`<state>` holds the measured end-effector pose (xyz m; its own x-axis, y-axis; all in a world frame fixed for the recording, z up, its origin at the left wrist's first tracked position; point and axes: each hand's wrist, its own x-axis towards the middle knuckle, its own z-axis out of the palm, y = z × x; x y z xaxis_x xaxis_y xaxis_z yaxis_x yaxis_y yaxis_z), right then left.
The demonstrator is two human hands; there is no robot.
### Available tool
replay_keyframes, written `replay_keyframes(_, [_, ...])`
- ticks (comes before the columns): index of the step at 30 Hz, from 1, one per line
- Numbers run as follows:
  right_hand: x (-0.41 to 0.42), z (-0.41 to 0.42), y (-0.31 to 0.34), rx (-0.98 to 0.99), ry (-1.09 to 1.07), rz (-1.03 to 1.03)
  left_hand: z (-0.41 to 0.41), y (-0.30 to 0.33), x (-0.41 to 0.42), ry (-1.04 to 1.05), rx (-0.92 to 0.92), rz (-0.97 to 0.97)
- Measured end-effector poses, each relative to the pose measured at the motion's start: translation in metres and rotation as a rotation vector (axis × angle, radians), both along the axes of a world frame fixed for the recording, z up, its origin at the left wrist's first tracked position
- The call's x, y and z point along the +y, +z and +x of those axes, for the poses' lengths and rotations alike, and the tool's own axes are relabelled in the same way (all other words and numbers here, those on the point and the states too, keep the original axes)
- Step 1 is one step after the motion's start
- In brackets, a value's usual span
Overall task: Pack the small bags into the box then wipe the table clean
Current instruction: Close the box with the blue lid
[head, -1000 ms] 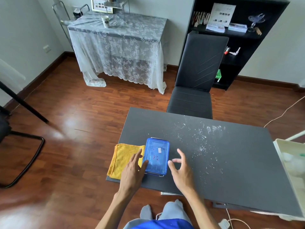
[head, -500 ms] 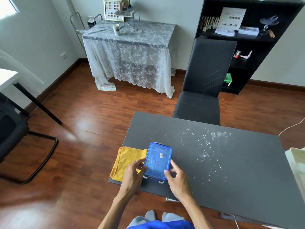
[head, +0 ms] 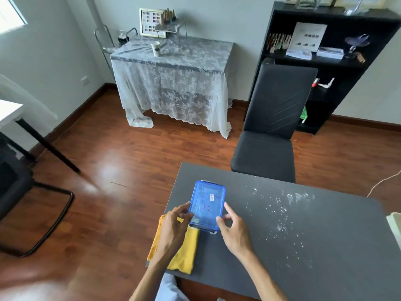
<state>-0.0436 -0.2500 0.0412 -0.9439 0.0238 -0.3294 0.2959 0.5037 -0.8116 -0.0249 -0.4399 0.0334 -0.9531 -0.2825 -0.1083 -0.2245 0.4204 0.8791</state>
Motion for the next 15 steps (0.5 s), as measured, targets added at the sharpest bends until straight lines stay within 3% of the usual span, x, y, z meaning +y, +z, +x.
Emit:
replay_keyframes(10, [-0.089,-0.076,-0.006,0.014,-0.086,-0.036,-0.087,-0.002,-0.087,-0.047,-0.056,0.063])
replay_keyframes(15, [-0.114,-0.114,-0.016,-0.002,-0.152,0.014,-0.129,-0.007,-0.108,-0.169,-0.118,0.06])
